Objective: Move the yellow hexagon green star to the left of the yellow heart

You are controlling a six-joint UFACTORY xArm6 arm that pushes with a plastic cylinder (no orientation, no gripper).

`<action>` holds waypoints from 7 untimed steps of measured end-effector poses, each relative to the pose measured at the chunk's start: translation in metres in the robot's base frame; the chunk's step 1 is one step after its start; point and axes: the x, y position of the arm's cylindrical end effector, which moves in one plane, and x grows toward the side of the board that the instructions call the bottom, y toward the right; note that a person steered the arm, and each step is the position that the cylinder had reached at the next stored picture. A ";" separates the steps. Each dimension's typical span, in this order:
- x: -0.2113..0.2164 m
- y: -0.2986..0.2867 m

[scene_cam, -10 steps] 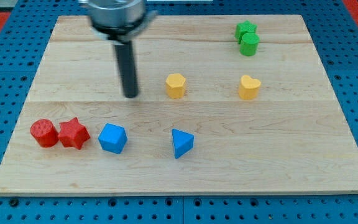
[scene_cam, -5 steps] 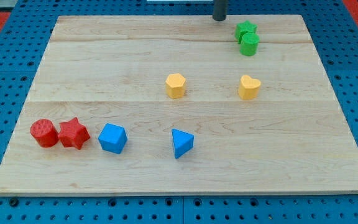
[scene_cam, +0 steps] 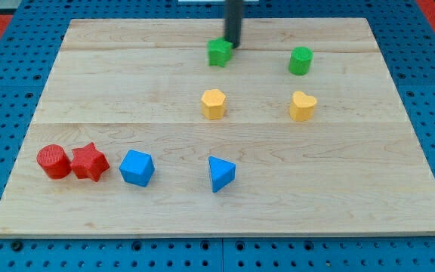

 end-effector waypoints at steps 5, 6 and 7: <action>0.018 -0.130; -0.013 -0.082; -0.013 -0.005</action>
